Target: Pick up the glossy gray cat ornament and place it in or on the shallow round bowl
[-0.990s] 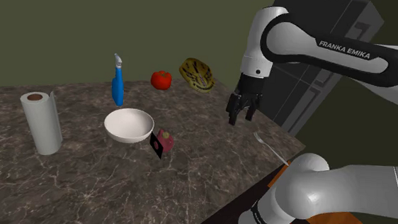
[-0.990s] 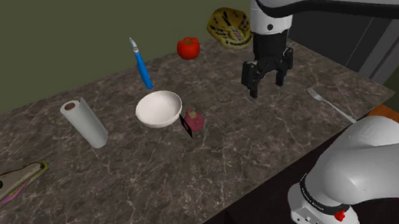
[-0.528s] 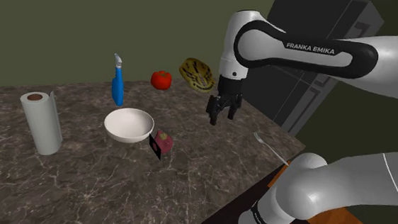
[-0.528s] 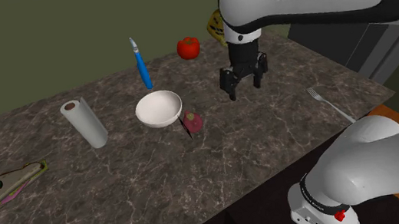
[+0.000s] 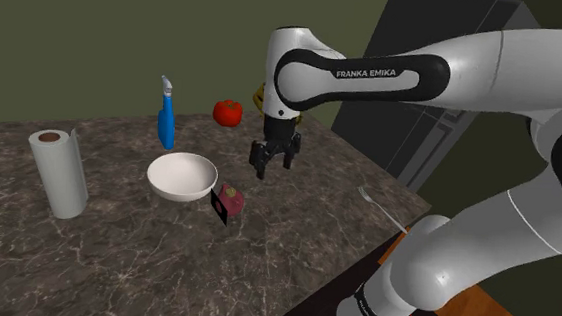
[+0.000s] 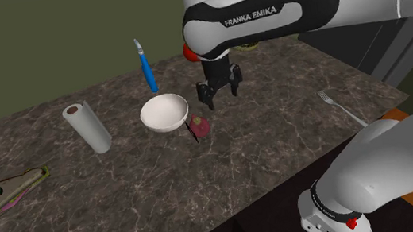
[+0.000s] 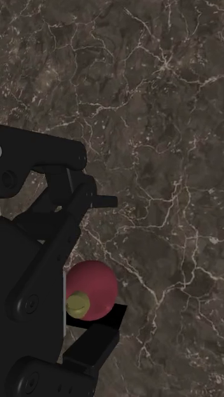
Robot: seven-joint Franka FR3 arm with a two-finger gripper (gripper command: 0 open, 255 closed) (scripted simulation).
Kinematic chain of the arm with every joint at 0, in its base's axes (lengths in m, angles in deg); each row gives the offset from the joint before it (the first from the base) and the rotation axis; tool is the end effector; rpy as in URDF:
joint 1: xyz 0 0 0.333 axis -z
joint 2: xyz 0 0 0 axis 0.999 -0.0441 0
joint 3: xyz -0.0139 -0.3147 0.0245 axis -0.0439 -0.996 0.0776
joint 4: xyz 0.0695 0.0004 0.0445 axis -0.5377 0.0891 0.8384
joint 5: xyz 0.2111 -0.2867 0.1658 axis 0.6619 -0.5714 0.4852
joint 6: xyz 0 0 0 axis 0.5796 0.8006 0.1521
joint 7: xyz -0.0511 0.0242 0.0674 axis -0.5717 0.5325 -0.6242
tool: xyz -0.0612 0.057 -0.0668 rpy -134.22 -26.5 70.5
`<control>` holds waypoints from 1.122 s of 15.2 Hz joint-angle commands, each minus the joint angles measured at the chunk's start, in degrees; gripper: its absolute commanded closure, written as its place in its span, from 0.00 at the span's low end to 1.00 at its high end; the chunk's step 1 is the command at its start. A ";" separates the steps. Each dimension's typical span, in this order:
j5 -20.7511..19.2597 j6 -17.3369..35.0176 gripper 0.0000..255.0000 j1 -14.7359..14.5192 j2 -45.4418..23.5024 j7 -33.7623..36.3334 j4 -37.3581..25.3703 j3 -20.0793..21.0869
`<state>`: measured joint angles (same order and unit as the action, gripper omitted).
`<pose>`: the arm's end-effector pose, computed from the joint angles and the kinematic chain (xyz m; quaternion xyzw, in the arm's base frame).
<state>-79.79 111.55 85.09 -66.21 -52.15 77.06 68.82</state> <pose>0.4124 0.1124 0.4635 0.9952 -0.0210 -0.0922 0.0247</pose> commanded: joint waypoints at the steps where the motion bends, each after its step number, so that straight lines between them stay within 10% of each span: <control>1: -1.09 2.15 0.00 -0.29 -4.68 1.39 -2.75 1.43; 11: -9.96 7.52 0.00 -2.75 -26.17 8.43 -18.15 5.57; 17: -10.50 12.02 0.00 -2.67 -27.13 8.79 -14.57 5.32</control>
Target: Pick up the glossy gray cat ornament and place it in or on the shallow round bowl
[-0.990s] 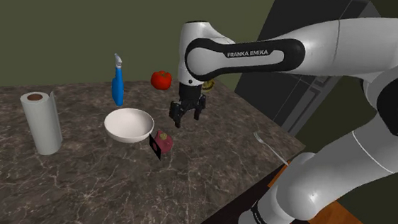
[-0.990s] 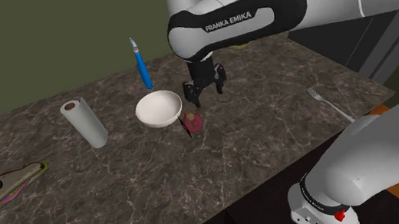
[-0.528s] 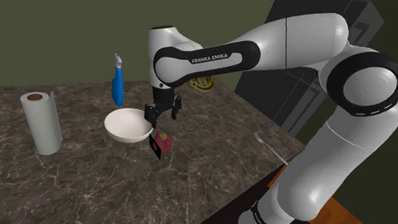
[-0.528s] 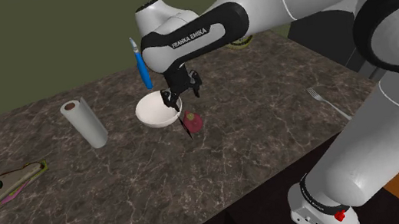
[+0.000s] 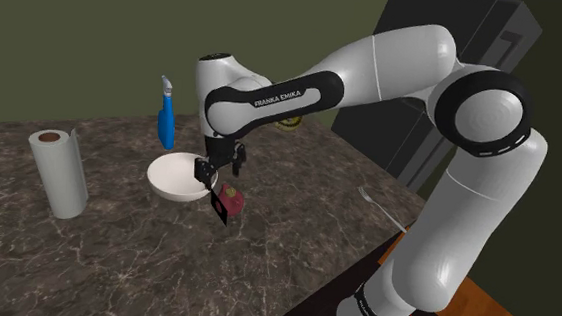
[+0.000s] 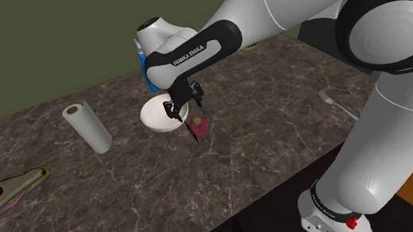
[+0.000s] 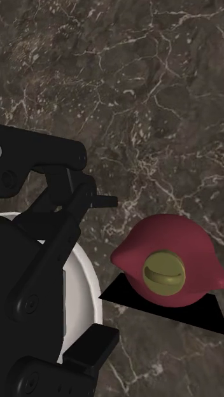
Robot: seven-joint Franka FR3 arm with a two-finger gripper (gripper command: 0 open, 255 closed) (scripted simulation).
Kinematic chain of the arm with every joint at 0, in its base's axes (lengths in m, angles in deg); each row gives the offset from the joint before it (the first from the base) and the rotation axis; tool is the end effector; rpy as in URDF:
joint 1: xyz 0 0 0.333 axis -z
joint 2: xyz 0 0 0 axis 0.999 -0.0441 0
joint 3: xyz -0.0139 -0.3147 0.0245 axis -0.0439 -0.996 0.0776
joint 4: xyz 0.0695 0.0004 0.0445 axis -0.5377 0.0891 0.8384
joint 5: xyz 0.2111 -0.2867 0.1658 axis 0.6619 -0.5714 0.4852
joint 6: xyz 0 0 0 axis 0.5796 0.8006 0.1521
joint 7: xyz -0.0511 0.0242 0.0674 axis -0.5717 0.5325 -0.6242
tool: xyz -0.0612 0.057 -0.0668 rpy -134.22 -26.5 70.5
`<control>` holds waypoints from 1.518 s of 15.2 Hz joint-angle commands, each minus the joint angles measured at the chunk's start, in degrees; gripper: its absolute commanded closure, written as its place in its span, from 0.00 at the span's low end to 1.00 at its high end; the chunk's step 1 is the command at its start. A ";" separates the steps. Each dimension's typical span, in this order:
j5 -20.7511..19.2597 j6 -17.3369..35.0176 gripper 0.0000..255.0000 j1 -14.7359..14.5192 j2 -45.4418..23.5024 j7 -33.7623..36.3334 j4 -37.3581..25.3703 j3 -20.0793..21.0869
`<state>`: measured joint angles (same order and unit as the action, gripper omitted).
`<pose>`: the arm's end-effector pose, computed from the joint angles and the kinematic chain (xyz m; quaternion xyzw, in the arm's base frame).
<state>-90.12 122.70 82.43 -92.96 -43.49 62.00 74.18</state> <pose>0.5159 0.1973 0.3696 0.9949 0.0198 -0.0747 0.0653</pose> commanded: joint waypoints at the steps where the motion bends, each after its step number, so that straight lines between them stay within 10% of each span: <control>1: -0.29 1.62 0.00 0.02 -0.59 0.21 1.04 -0.07; 9: -0.35 2.04 0.00 0.02 -0.72 0.25 1.34 -0.10; 10: -0.35 2.04 1.00 0.02 -0.72 0.25 1.34 -0.10; 23: 0.24 -0.76 1.00 0.13 0.76 -0.31 -0.08 0.02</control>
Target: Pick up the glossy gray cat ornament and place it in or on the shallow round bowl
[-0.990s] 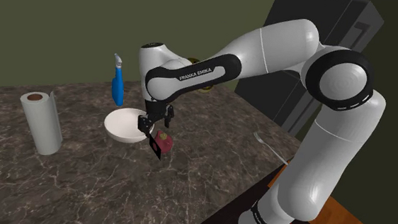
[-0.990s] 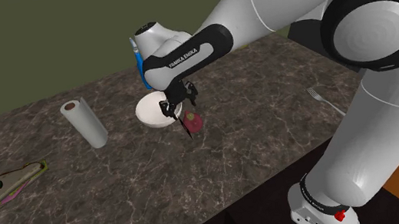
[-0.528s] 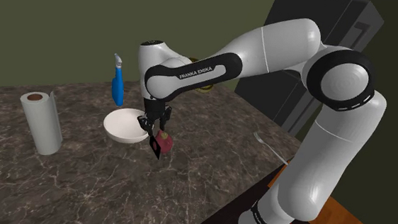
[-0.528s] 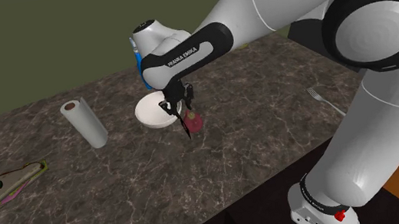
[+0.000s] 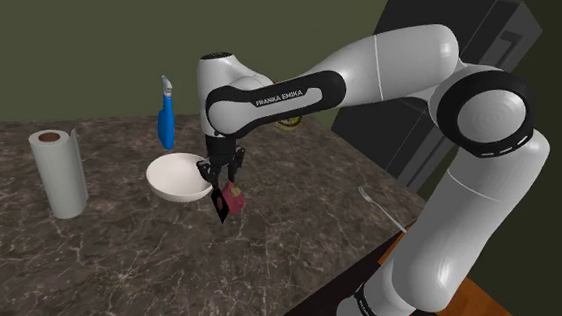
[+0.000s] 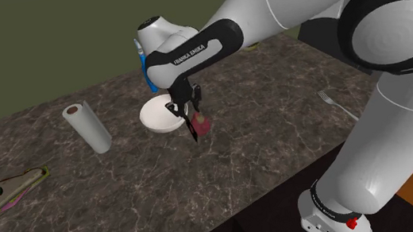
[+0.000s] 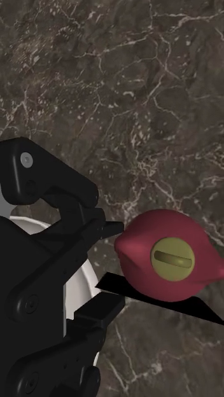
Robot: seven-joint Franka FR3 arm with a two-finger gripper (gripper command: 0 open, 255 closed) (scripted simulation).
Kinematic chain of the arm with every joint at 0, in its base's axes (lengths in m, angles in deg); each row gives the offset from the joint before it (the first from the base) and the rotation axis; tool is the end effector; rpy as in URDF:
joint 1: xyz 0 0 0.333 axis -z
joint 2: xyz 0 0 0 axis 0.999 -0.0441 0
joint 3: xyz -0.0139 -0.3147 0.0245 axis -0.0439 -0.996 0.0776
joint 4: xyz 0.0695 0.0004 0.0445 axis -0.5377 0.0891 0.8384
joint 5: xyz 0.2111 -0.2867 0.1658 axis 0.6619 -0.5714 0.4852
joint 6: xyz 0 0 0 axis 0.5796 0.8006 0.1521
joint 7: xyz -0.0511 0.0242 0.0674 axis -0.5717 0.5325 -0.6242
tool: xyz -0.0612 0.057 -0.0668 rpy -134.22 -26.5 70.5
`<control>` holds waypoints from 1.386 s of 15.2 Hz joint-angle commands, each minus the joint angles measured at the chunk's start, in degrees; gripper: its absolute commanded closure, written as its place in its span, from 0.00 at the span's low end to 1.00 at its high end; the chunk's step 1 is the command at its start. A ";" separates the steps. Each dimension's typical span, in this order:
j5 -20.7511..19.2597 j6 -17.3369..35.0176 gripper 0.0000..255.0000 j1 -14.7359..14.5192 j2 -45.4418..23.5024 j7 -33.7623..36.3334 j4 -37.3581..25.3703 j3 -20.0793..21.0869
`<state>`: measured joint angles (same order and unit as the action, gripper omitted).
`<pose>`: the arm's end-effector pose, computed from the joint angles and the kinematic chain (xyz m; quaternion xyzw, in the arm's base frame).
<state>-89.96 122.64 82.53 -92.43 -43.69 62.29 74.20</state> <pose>0.5144 0.1963 0.3722 0.9950 0.0201 -0.0736 0.0648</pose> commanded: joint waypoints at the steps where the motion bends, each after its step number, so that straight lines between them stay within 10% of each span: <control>1: 0.23 -1.40 1.00 0.04 0.56 -0.24 -0.76 0.01; 21: 1.80 -14.37 1.00 0.14 4.67 -1.95 -9.91 0.14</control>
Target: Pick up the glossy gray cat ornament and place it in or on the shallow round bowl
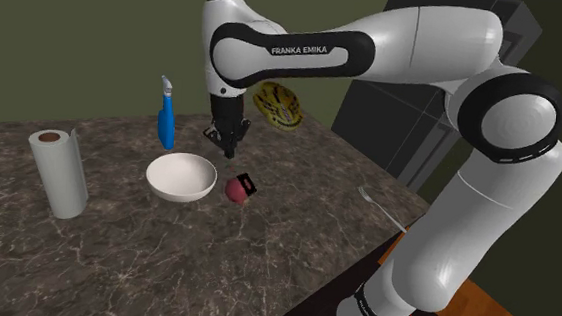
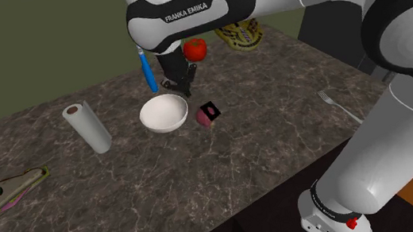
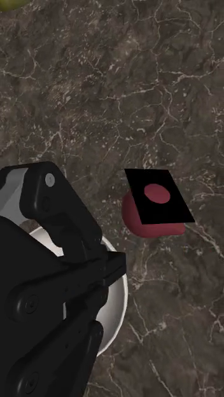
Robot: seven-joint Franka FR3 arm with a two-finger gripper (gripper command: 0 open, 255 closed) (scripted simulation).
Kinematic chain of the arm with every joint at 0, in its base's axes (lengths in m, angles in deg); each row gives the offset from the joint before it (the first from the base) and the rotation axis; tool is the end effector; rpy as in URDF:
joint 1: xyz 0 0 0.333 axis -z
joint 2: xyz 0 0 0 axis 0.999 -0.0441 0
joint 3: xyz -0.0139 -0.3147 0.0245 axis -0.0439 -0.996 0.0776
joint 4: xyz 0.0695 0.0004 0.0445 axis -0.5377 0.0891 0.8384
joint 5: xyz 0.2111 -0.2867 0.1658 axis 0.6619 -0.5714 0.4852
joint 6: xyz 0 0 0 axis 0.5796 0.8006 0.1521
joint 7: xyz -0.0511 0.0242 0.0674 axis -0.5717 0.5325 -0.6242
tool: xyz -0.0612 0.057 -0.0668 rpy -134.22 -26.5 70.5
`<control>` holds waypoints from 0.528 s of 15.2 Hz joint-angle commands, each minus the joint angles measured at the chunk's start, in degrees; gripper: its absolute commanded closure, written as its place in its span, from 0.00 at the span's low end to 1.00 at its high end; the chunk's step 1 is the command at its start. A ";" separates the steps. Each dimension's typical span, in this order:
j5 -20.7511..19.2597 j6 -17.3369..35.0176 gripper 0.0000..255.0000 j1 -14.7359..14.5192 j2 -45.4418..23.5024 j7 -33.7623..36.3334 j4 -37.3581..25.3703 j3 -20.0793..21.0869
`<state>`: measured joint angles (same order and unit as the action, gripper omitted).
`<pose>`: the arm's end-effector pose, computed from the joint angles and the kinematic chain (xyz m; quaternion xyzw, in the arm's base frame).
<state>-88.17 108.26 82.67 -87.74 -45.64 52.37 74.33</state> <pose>0.5143 0.1966 0.4762 0.9949 0.0199 -0.0742 0.0653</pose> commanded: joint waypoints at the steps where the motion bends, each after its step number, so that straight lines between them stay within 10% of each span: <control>1: 0.00 0.01 0.00 0.00 -0.02 0.00 0.01 0.00; 8: -19.31 28.87 0.00 -1.28 19.55 29.71 34.88 8.09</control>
<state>-103.45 133.20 81.21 -70.60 -22.17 82.56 80.67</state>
